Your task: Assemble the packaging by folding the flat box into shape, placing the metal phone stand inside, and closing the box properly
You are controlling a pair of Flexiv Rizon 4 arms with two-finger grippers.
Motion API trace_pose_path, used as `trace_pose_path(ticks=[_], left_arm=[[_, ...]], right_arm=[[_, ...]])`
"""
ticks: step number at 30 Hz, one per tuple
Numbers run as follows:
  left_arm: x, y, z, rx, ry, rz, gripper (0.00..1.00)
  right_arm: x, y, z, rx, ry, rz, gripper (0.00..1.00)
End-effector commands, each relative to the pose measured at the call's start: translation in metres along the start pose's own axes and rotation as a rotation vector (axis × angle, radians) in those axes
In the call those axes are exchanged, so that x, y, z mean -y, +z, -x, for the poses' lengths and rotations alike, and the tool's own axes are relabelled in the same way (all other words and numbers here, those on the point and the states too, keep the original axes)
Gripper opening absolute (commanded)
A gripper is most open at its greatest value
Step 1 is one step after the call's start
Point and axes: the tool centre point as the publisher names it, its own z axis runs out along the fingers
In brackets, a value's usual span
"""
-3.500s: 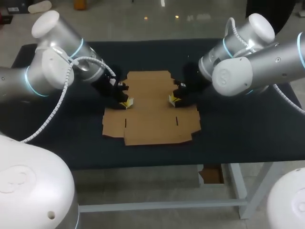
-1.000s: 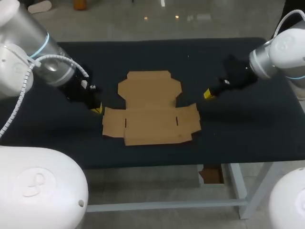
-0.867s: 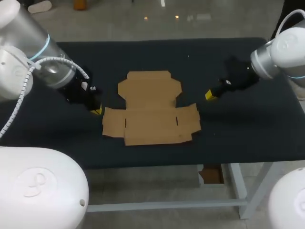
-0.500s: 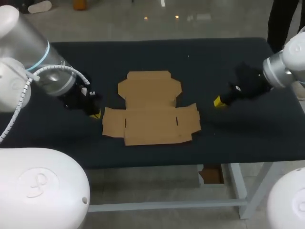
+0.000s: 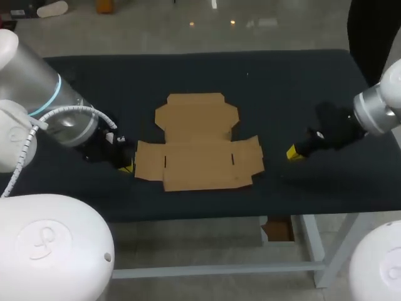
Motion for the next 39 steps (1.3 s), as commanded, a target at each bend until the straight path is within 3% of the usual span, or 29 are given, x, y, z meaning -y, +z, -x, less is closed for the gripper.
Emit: trace_pose_path(ticks=[1, 19, 39], left_arm=[[-0.014, 0.004, 0.002, -0.010, -0.005, -0.018, 0.00], [-0.037, 0.017, -0.005, -0.064, -0.001, 0.010, 0.00], [-0.029, 0.056, -0.015, -0.123, 0.008, 0.084, 0.00]], right_arm=[[0.021, -0.001, -0.005, 0.020, -0.001, 0.043, 0.00], [0.050, 0.025, -0.005, 0.005, 0.001, 0.055, 0.00], [0.051, 0.063, 0.000, -0.021, -0.003, 0.015, 0.00]])
